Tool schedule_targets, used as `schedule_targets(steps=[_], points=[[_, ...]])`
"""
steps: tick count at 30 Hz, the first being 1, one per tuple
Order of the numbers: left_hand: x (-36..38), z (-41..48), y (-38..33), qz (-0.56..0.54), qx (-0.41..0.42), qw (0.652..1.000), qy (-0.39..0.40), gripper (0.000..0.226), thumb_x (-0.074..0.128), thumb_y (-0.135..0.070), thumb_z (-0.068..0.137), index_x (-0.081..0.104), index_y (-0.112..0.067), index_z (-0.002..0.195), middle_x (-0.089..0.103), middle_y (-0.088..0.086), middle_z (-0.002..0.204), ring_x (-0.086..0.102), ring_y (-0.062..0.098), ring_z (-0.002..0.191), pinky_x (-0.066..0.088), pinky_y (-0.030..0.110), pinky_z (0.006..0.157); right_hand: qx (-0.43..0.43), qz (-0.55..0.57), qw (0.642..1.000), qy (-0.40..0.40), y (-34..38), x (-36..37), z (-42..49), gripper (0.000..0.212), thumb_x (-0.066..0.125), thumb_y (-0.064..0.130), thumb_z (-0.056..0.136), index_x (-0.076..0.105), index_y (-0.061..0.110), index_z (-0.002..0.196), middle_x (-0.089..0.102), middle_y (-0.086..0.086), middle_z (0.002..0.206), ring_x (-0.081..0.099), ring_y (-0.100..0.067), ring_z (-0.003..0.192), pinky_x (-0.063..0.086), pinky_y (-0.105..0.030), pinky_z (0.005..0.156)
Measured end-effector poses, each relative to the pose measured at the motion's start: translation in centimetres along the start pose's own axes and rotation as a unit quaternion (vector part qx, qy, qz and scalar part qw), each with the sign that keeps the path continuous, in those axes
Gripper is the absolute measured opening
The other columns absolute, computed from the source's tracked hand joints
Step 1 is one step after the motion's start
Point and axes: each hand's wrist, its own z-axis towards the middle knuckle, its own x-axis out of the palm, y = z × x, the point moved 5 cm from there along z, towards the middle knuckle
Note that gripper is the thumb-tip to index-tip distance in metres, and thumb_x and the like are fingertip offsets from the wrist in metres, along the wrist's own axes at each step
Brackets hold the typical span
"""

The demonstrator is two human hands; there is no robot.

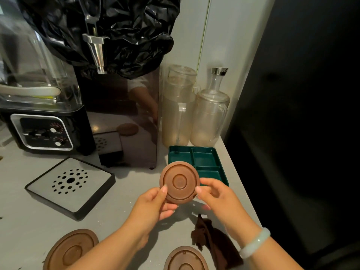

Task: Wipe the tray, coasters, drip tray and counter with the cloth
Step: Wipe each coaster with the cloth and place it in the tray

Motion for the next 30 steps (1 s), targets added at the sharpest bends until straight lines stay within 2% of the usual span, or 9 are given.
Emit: schedule_targets(steps=[4, 9, 12, 14, 17, 19, 22, 27, 30], points=[[-0.4, 0.5, 0.5, 0.004, -0.020, 1.000, -0.016, 0.031, 0.049, -0.038, 0.097, 0.068, -0.013, 0.097, 0.074, 0.002, 0.070, 0.070, 0.010, 0.069, 0.058, 0.023, 0.067, 0.070, 0.102, 0.992, -0.010, -0.3, 1.1, 2.2, 0.019, 0.069, 0.010, 0.084, 0.062, 0.010, 0.102, 0.071, -0.009, 0.073, 0.067, -0.015, 0.062, 0.057, -0.027, 0.060], [-0.2, 2.4, -0.3, 0.009, -0.030, 0.999, -0.037, 0.022, 0.052, -0.032, 0.096, 0.066, -0.016, 0.100, 0.071, 0.006, 0.082, 0.064, 0.014, 0.071, 0.058, 0.024, 0.064, 0.138, 0.170, 0.975, -0.043, -1.8, 0.9, 6.3, 0.012, 0.068, 0.006, 0.084, 0.065, 0.005, 0.095, 0.071, -0.016, 0.079, 0.065, -0.019, 0.066, 0.057, -0.026, 0.057], [-0.6, 3.8, -0.5, 0.017, -0.023, 0.998, -0.051, 0.018, 0.055, -0.030, 0.096, 0.058, -0.026, 0.113, 0.069, 0.007, 0.099, 0.064, 0.016, 0.082, 0.057, 0.022, 0.064, 0.129, 0.146, 0.976, -0.093, -1.6, -1.1, 10.3, 0.008, 0.067, 0.006, 0.085, 0.063, 0.006, 0.091, 0.065, -0.011, 0.071, 0.060, -0.018, 0.062, 0.057, -0.022, 0.051], [-0.8, 4.7, -0.3, 0.035, -0.020, 0.998, -0.053, 0.024, 0.056, -0.026, 0.095, 0.055, -0.026, 0.120, 0.067, 0.004, 0.095, 0.062, 0.016, 0.081, 0.055, 0.024, 0.066, 0.128, 0.122, 0.978, -0.106, -1.4, -2.2, 13.0, 0.008, 0.066, 0.005, 0.085, 0.062, 0.005, 0.093, 0.062, -0.011, 0.070, 0.058, -0.019, 0.062, 0.056, -0.020, 0.047], [-0.6, 5.8, -0.4, 0.069, 0.000, 0.996, -0.064, 0.026, 0.056, -0.019, 0.095, 0.057, -0.023, 0.121, 0.066, -0.003, 0.090, 0.060, 0.014, 0.079, 0.053, 0.025, 0.074, 0.136, 0.078, 0.983, -0.099, -1.7, -2.7, 16.7, 0.014, 0.065, 0.006, 0.086, 0.062, 0.001, 0.099, 0.063, -0.015, 0.077, 0.059, -0.021, 0.064, 0.055, -0.021, 0.049], [-0.3, 6.4, -0.7, 0.095, 0.015, 0.993, -0.068, 0.028, 0.057, -0.017, 0.094, 0.058, -0.021, 0.122, 0.066, -0.003, 0.101, 0.062, 0.011, 0.088, 0.050, 0.029, 0.086, 0.136, 0.058, 0.985, -0.092, -2.0, -2.4, 18.6, 0.017, 0.065, 0.005, 0.087, 0.062, -0.001, 0.102, 0.063, -0.017, 0.082, 0.058, -0.022, 0.063, 0.054, -0.022, 0.049], [-0.1, 7.2, -1.0, 0.115, 0.025, 0.990, -0.071, 0.028, 0.058, -0.013, 0.094, 0.059, -0.018, 0.122, 0.064, -0.001, 0.112, 0.060, 0.006, 0.095, 0.046, 0.026, 0.090, 0.129, 0.033, 0.987, -0.090, -2.4, -1.9, 21.0, 0.015, 0.065, 0.005, 0.086, 0.063, 0.001, 0.101, 0.062, -0.013, 0.078, 0.057, -0.017, 0.059, 0.054, -0.020, 0.046], [-0.4, 8.2, -1.1, 0.161, 0.036, 0.983, -0.083, 0.031, 0.059, -0.014, 0.093, 0.059, -0.021, 0.123, 0.063, -0.003, 0.116, 0.058, 0.004, 0.100, 0.045, 0.025, 0.091, 0.122, -0.009, 0.990, -0.076, -3.3, -1.1, 23.2, 0.007, 0.066, 0.007, 0.085, 0.065, 0.012, 0.082, 0.066, -0.011, 0.078, 0.061, -0.017, 0.061, 0.052, -0.023, 0.049], [-0.5, 8.6, -0.7, 0.198, 0.046, 0.976, -0.076, 0.037, 0.061, -0.015, 0.092, 0.056, -0.022, 0.128, 0.062, -0.004, 0.123, 0.056, 0.008, 0.108, 0.043, 0.024, 0.096, 0.104, -0.045, 0.990, -0.079, -3.8, -0.9, 24.0, 0.007, 0.072, 0.011, 0.081, 0.067, 0.016, 0.083, 0.071, -0.013, 0.088, 0.068, -0.027, 0.078, 0.058, -0.036, 0.070]])
